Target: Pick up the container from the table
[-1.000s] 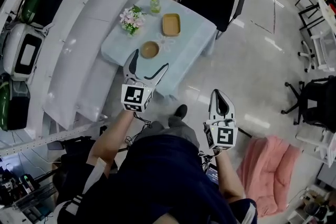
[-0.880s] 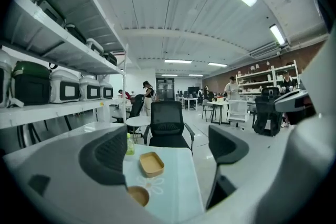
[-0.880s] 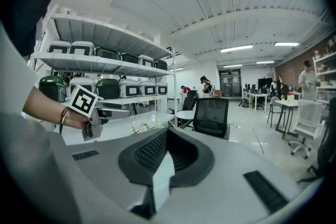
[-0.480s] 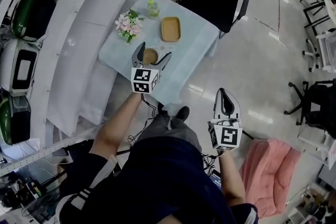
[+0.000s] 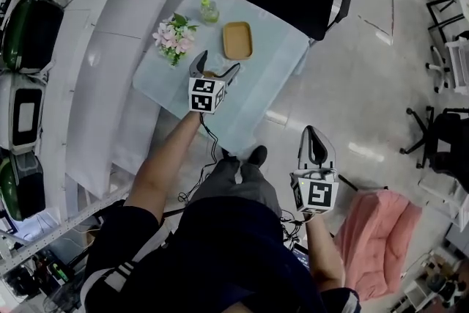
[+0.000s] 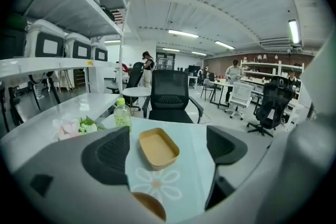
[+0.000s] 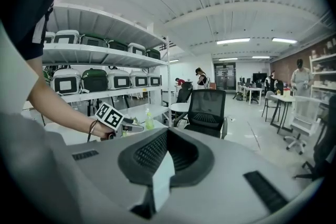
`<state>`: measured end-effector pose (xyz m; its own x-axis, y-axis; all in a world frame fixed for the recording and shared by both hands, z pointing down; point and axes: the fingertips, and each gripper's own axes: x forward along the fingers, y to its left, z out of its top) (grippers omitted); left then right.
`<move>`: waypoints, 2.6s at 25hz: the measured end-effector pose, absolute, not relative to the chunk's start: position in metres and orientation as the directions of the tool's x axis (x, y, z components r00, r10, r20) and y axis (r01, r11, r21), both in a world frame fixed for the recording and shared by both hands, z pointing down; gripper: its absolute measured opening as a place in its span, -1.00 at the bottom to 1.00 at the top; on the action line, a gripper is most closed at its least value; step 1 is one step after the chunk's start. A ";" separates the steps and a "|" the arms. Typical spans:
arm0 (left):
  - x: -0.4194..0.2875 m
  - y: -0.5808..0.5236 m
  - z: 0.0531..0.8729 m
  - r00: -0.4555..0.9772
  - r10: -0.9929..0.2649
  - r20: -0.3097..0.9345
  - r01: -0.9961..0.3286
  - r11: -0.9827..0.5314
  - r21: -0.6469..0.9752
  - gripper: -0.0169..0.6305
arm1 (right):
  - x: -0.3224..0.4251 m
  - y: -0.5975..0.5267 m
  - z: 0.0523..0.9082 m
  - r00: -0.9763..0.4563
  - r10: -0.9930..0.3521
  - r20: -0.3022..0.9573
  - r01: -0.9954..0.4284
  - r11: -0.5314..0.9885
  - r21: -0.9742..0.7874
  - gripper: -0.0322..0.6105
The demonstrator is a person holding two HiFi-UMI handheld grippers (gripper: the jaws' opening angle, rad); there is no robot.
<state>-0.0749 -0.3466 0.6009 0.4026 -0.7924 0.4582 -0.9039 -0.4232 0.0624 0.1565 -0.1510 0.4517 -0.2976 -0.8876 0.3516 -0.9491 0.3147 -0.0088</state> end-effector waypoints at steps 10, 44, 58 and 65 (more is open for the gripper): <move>-0.087 -0.398 0.660 0.383 -0.741 0.552 -0.911 -0.403 0.090 0.34 | 0.144 -0.165 0.475 -0.303 -0.872 0.385 -0.947 0.322 -0.016 -0.90; -0.104 -0.465 0.780 0.302 -0.569 0.765 -0.940 -0.314 0.137 -0.48 | 0.144 -0.187 0.531 -0.285 -0.825 0.488 -0.950 0.312 -0.027 -0.90; -0.100 -0.465 0.785 0.284 -0.543 0.790 -0.942 -0.310 0.126 -0.68 | 0.146 -0.187 0.539 -0.276 -0.807 0.523 -0.950 0.311 -0.021 -0.90; -0.102 -0.466 0.786 0.271 -0.543 0.795 -0.947 -0.299 0.118 -0.73 | 0.145 -0.192 0.536 -0.279 -0.824 0.494 -0.952 0.303 -0.034 -0.90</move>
<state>-0.1019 -0.4662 0.7855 0.2707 -0.5426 0.7952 -0.9468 -0.2993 0.1181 0.1447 -0.1922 0.5355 -0.2794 -0.8236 0.4937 -0.9524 0.3028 -0.0339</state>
